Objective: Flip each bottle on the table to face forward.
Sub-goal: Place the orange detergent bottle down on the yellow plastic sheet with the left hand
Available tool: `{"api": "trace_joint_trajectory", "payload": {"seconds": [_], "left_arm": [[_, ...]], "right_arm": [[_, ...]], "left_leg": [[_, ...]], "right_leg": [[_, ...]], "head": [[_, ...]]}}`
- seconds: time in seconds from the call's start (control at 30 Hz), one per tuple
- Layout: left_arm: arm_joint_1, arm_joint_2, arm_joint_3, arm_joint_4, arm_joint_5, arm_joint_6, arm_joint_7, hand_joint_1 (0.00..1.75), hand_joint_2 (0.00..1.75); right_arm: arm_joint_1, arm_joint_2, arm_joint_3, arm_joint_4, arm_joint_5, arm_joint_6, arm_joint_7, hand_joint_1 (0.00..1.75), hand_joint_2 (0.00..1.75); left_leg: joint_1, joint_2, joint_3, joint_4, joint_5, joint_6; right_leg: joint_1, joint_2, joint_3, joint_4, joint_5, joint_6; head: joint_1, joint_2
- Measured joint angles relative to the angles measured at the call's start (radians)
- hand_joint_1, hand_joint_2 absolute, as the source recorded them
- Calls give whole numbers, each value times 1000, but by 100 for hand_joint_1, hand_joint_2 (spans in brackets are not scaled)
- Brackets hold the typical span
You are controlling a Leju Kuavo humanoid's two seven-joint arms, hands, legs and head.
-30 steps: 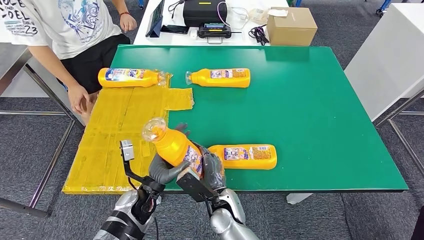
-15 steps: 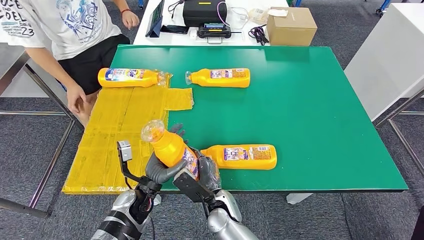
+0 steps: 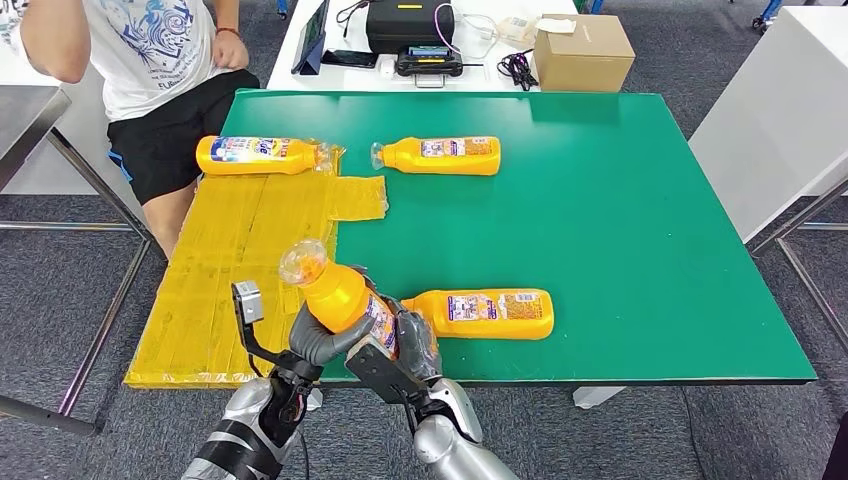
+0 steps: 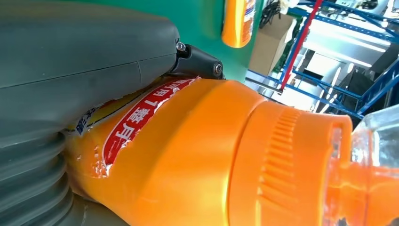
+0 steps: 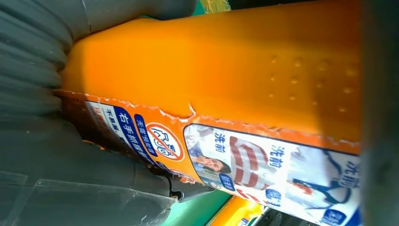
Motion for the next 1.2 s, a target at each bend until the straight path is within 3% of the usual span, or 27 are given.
{"api": "trace_joint_trajectory", "payload": {"seconds": [0.03, 0.2, 0.37, 0.63, 0.8, 1.0, 1.13, 1.2], "left_arm": [[-1, 0, 1, -3, -2, 5, -2, 175, 175], [-1, 0, 14, -29, -30, 72, -27, 175, 175], [-2, 5, 58, -73, -70, 151, -54, 175, 175], [-3, 17, 108, -107, -80, 181, -59, 175, 175], [-10, 26, 127, -133, -140, 250, -96, 175, 175], [-32, 52, 130, -184, -474, 521, -161, 175, 175], [-39, 64, 129, -199, -530, 567, -164, 175, 175], [-42, 69, 125, -202, -639, 660, -161, 175, 175]], "right_arm": [[1, 0, -2, -7, 6, -6, 5, 0, 0], [18, -2, -19, -94, 20, -45, 29, 0, 0], [66, -15, -42, -285, 8, -50, 41, 0, 0], [132, -29, -52, -510, -43, -31, 22, 0, 0], [165, -39, -53, -609, -88, -26, 2, 0, 0], [177, -49, -54, -651, -97, -25, 2, 0, 0], [178, -51, -54, -658, -97, -23, 2, 0, 0], [178, -51, -55, -659, -98, -14, 2, 0, 0]], "left_leg": [[0, 0, 0, 0, 0, 0], [0, 0, 0, 0, 0, 0], [0, 0, 0, 0, 0, 0], [0, 0, 0, 0, 0, 0], [0, 0, 0, 0, 0, 0], [0, 0, 0, 0, 0, 0], [0, 0, 0, 0, 0, 0], [0, 0, 0, 0, 0, 0]], "right_leg": [[0, 0, 0, 0, 0, 0], [0, 0, 0, 0, 0, 0], [0, 0, 0, 0, 0, 0], [0, 0, 0, 0, 0, 0], [0, 0, 0, 0, 0, 0], [0, 0, 0, 0, 0, 0], [0, 0, 0, 0, 0, 0], [0, 0, 0, 0, 0, 0]], "head": [[0, 0], [0, 0], [0, 0], [0, 0], [0, 0], [0, 0], [0, 0], [0, 0]]}}
